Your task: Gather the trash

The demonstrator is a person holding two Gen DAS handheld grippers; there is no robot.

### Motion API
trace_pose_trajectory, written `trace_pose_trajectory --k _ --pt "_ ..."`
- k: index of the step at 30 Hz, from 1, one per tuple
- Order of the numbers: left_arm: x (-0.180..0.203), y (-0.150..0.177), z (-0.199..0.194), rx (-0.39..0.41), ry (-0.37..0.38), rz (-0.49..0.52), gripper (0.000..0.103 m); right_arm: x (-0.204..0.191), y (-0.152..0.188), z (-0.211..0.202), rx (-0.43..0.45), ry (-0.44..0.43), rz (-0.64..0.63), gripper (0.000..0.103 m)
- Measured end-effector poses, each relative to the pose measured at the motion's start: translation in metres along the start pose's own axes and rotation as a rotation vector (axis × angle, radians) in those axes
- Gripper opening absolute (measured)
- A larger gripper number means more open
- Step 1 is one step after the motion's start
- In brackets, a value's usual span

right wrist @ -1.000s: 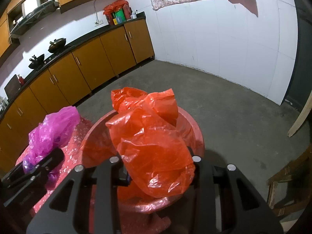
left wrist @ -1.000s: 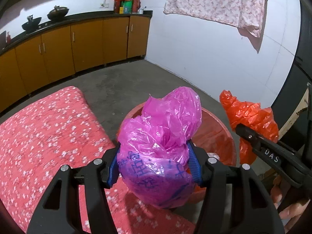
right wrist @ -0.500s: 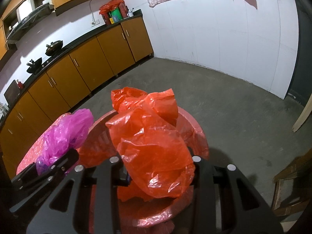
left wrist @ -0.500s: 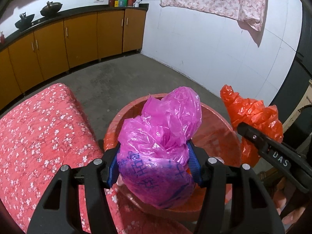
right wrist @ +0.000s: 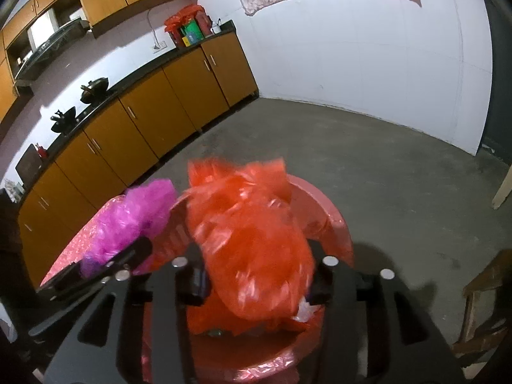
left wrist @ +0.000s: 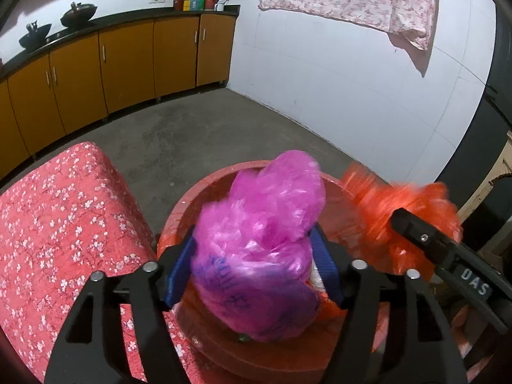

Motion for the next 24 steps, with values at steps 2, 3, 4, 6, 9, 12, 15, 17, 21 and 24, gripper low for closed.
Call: trace_pose_trajectory --k 2,3,4,6,9,12,15,17,21,24 --pt "-0.004 0.001 0.001 -0.005 -0.002 -0.011 0.073 0.001 0.0 -0.002 0.005 -0.003 0.002 0.048" --pt "-0.005 0.001 0.001 -0.007 -0.004 -0.014 0.073 0.002 -0.001 -0.002 0.005 -0.003 0.004 0.049" --pt "-0.007 0.002 0.001 -0.008 -0.005 -0.021 0.073 0.004 -0.001 -0.003 0.008 -0.002 0.007 0.05" --pt "-0.013 0.003 -0.003 -0.007 -0.013 -0.033 0.075 0.008 -0.001 -0.007 0.018 0.009 0.013 0.055" --pt "-0.025 0.005 -0.013 0.007 -0.042 -0.05 0.08 0.011 -0.004 -0.015 0.052 0.043 0.0 0.07" --pt "-0.037 0.007 -0.03 0.031 -0.083 -0.061 0.088 0.011 -0.007 -0.03 0.111 0.1 -0.03 0.09" --pt "-0.052 0.01 -0.061 0.09 -0.15 -0.07 0.096 0.006 -0.01 -0.054 0.186 0.18 -0.097 0.095" --pt "-0.061 0.013 -0.082 0.122 -0.182 -0.073 0.099 0.001 -0.009 -0.069 0.212 0.201 -0.127 0.096" --pt "-0.072 0.02 -0.126 0.194 -0.249 -0.078 0.101 -0.021 -0.006 -0.106 0.27 0.213 -0.206 0.099" --pt "-0.077 0.029 -0.164 0.251 -0.293 -0.088 0.101 -0.037 0.002 -0.13 0.295 0.209 -0.269 0.099"
Point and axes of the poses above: each gripper's, at about its wrist camera, not at the fingertips, and z roughly the way its jaws point, x to its right, y to its underside, the point moved 8 cm from there along z, roughly the way its jaws point
